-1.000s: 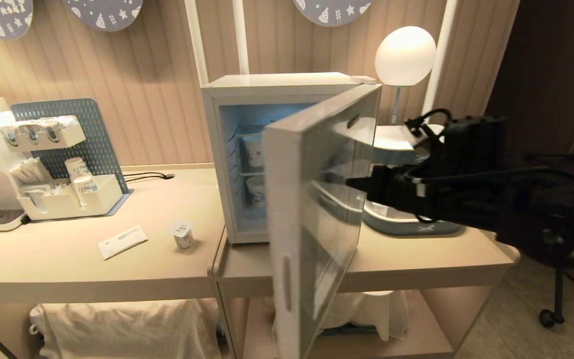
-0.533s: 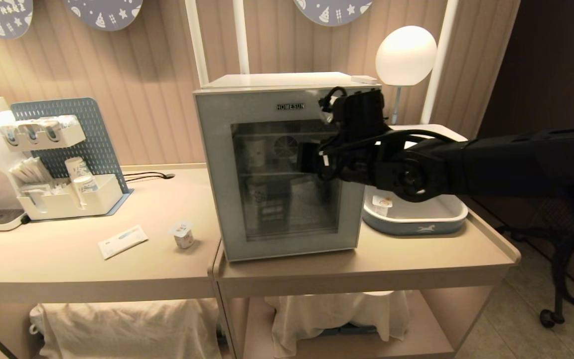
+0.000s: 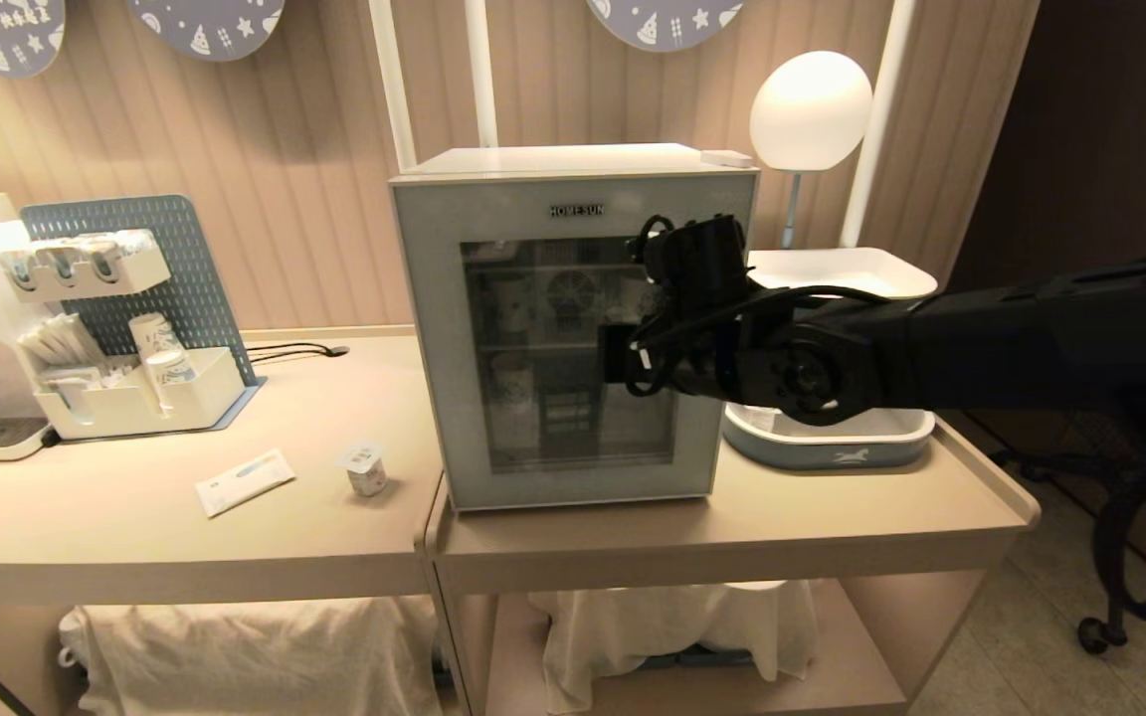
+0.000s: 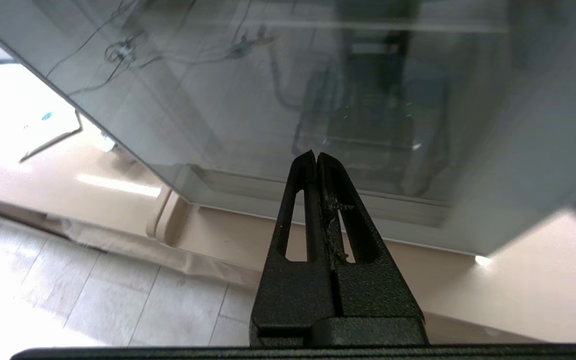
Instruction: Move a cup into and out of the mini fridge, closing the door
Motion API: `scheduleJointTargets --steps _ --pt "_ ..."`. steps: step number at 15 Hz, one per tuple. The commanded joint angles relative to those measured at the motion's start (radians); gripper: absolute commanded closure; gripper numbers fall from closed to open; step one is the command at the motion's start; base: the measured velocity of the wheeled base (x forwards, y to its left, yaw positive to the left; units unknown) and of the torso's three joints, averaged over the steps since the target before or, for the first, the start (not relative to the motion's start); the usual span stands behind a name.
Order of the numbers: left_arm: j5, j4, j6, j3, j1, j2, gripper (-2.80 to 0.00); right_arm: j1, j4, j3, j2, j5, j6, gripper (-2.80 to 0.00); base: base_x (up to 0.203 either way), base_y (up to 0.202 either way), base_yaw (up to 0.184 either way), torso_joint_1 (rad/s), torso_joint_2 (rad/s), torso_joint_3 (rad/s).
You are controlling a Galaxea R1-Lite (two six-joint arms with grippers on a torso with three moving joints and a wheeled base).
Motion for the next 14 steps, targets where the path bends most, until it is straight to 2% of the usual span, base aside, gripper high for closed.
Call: scheduleJointTargets --steps 1,4,6,7,8,10,12,14 --pt "0.0 -0.001 0.0 0.002 -0.001 0.001 0.0 0.0 -0.02 0.104 -0.14 -0.022 0.001 0.0 0.0 0.0 0.0 0.0 0.0 0.0" --pt "0.0 -0.001 0.0 0.001 -0.001 0.001 0.0 -0.001 -0.051 0.33 -0.414 -0.145 -0.001 0.0 0.0 0.0 0.0 0.0 0.0 0.0" --pt "0.0 -0.001 0.0 0.002 -0.001 0.001 0.0 -0.018 -0.056 0.472 -0.636 -0.322 -0.014 0.0 0.0 0.0 0.0 0.0 0.0 0.0" --pt "0.0 -0.001 0.0 0.002 0.0 0.001 0.0 -0.056 -0.057 0.529 -0.736 -0.4 -0.036 0.0 0.0 0.0 0.0 0.0 0.0 0.0" --pt "0.001 -0.001 -0.004 0.002 -0.001 0.001 0.0 -0.132 -0.057 0.584 -0.842 -0.463 -0.061 0.0 0.0 0.0 0.0 0.0 0.0 0.0" --pt "0.002 -0.001 -0.005 0.002 0.001 0.001 0.0 -0.291 -0.044 0.676 -1.043 -0.533 -0.091 0.0 0.0 0.0 0.0 0.0 0.0 0.0" --pt "0.002 -0.002 -0.007 0.002 -0.001 0.001 0.0 -0.412 -0.017 0.788 -1.258 -0.565 -0.11 0.0 0.0 0.0 0.0 0.0 0.0 0.0" --pt "0.002 -0.001 -0.007 0.002 0.001 0.001 0.0 -0.498 0.016 0.927 -1.478 -0.578 -0.125 0.0 0.0 0.0 0.0 0.0 0.0 0.0"
